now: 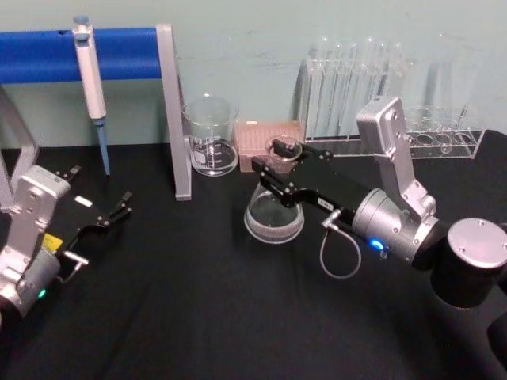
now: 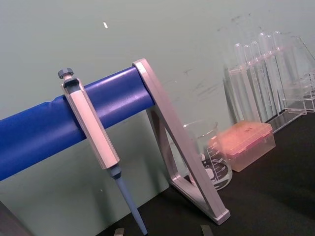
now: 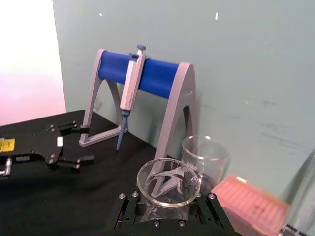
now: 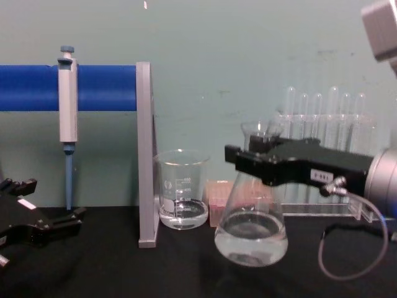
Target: Grasp the erlenmeyer flask with one hand, shake it three times, then place it back.
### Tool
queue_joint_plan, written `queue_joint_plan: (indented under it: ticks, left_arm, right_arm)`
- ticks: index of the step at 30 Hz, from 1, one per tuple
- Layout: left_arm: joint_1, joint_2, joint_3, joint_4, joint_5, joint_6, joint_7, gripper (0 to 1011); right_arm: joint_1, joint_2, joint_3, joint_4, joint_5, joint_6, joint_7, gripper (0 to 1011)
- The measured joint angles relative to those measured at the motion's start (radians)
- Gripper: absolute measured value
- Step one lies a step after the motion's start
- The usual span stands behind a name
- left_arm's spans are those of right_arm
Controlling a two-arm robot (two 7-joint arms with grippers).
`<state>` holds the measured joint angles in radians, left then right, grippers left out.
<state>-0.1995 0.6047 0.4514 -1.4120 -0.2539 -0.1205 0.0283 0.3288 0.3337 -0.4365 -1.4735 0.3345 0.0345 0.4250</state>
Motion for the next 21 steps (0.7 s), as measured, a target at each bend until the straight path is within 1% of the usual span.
queue_joint_plan:
  ticks: [5,11,21]
  left_arm:
    - [0.000,0.000,0.000,0.000,0.000,0.000,0.000,1001]
    - [0.000,0.000,0.000,0.000,0.000,0.000,0.000,1001]
    - [0.000,0.000,0.000,0.000,0.000,0.000,0.000,1001]
  right_arm:
    - [0.003,0.009,0.011,-0.041,0.000,0.027,-0.008,448]
    - [0.004,0.019,0.022,-0.082,0.011,0.042,-0.010,448]
    - [0.004,0.036,0.035,-0.126,0.033,0.062,-0.012,448]
